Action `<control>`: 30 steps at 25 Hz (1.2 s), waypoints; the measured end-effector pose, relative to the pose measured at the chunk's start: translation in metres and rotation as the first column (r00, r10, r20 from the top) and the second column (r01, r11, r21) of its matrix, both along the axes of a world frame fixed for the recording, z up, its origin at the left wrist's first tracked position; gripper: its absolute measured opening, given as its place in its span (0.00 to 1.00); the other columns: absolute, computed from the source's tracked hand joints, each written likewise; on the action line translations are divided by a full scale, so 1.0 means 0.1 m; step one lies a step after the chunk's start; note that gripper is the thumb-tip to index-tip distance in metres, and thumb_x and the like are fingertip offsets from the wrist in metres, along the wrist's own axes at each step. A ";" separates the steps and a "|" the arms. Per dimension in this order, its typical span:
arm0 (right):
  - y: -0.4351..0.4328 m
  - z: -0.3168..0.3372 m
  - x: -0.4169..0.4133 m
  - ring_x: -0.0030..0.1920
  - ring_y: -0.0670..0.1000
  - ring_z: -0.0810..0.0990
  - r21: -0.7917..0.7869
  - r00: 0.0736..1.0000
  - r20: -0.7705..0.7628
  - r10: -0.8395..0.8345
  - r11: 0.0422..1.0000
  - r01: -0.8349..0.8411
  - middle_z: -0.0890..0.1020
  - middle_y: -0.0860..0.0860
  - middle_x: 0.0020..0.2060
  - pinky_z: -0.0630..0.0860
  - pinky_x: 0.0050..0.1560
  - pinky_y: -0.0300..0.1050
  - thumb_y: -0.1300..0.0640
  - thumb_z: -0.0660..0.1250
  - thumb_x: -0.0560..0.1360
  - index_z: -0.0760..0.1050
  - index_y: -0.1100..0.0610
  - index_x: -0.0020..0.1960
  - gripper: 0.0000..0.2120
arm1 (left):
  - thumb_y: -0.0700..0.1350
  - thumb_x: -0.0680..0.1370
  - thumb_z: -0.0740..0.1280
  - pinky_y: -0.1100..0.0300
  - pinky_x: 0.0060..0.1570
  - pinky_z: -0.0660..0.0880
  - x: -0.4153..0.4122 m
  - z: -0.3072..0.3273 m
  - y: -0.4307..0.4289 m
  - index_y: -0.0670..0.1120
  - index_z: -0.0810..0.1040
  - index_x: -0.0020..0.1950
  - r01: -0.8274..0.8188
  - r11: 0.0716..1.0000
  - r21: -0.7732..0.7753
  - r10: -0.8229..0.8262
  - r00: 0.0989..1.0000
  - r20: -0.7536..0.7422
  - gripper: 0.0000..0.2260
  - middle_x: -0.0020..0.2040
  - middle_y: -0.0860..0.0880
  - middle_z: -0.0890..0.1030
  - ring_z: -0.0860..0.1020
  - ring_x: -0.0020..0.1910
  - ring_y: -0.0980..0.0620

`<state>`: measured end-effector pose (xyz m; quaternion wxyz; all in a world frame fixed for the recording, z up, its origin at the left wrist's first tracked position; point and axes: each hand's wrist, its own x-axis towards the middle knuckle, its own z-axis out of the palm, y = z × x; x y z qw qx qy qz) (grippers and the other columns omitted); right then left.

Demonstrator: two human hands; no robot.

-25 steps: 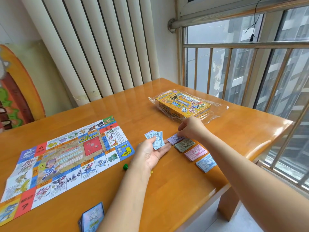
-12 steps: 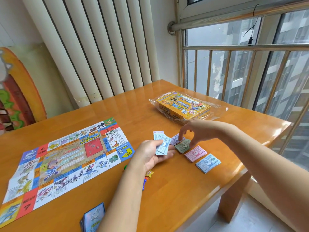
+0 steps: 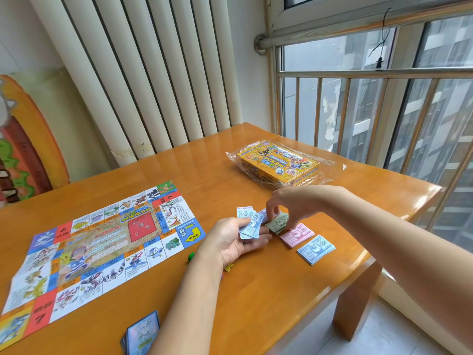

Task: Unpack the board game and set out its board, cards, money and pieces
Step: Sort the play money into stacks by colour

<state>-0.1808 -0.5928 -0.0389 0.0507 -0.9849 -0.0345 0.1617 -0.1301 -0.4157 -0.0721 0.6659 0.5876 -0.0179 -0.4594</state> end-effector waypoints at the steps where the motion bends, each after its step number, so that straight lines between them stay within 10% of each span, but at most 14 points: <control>1: 0.01 0.00 0.01 0.54 0.50 0.74 -0.003 1.000 0.000 0.001 1.000 -0.001 0.72 0.45 0.51 0.74 0.54 0.48 0.58 0.73 0.69 0.75 0.48 0.60 0.20 | 0.37 0.82 0.53 0.53 0.34 0.80 0.00 0.00 0.00 0.33 0.72 0.52 0.001 1.000 -0.003 -0.001 1.000 -0.005 0.10 0.47 0.33 0.79 0.79 0.43 0.37; 30: -0.03 -0.04 0.14 0.50 0.52 0.76 0.004 0.996 -0.083 0.018 1.000 -0.018 0.77 0.48 0.55 0.72 0.45 0.44 0.56 0.73 0.70 0.71 0.49 0.63 0.23 | 0.38 0.82 0.54 0.52 0.34 0.81 -0.01 0.01 0.00 0.32 0.69 0.65 0.006 1.000 -0.026 -0.007 0.999 -0.039 0.15 0.49 0.32 0.79 0.80 0.44 0.37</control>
